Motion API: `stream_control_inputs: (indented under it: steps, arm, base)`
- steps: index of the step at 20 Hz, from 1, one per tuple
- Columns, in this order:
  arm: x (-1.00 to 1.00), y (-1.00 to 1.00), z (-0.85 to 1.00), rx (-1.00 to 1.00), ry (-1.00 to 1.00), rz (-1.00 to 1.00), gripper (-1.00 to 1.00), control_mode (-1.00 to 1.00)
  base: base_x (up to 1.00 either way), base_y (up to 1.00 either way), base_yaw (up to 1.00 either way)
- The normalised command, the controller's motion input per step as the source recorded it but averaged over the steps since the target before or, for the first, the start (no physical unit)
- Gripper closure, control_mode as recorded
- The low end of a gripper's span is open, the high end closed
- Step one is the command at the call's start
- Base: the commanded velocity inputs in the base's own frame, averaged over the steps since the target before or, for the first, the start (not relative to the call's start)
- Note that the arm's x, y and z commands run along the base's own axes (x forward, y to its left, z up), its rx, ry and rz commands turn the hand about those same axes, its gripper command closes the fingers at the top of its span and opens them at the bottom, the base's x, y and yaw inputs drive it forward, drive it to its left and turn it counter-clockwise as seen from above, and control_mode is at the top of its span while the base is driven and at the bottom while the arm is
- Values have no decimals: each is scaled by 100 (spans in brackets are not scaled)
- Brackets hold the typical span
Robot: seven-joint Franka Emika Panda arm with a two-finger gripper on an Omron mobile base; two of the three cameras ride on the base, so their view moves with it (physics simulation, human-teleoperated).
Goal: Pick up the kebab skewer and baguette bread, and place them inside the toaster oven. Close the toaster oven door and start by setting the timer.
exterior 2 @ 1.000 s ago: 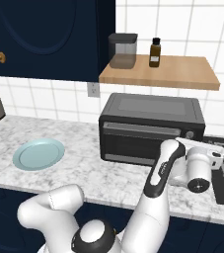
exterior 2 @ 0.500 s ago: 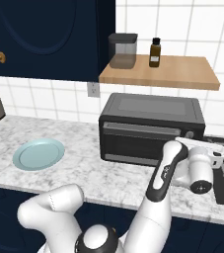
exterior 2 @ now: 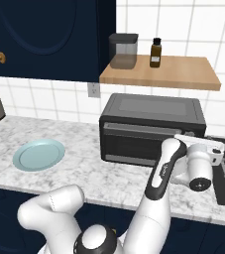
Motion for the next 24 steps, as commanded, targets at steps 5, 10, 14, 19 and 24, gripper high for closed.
stream_control_inputs:
  steps: [5, 10, 14, 19, 24]
  arm:
    - [0, 0, -16, 0, 0, 0, -100, -100]
    - [13, 0, -5, 0, -1, 0, -100, -100]
    - [29, 0, 0, 0, -3, 0, -100, -100]
    - [13, 0, 0, 0, -4, 0, -100, -100]
    - [2, 0, 0, -1, -8, 0, 100, -100]
  base:
    - [0, 0, 0]
    - [0, 0, 0]
    - [0, 0, 0]
    - [0, 0, 0]
    - [0, 0, 0]
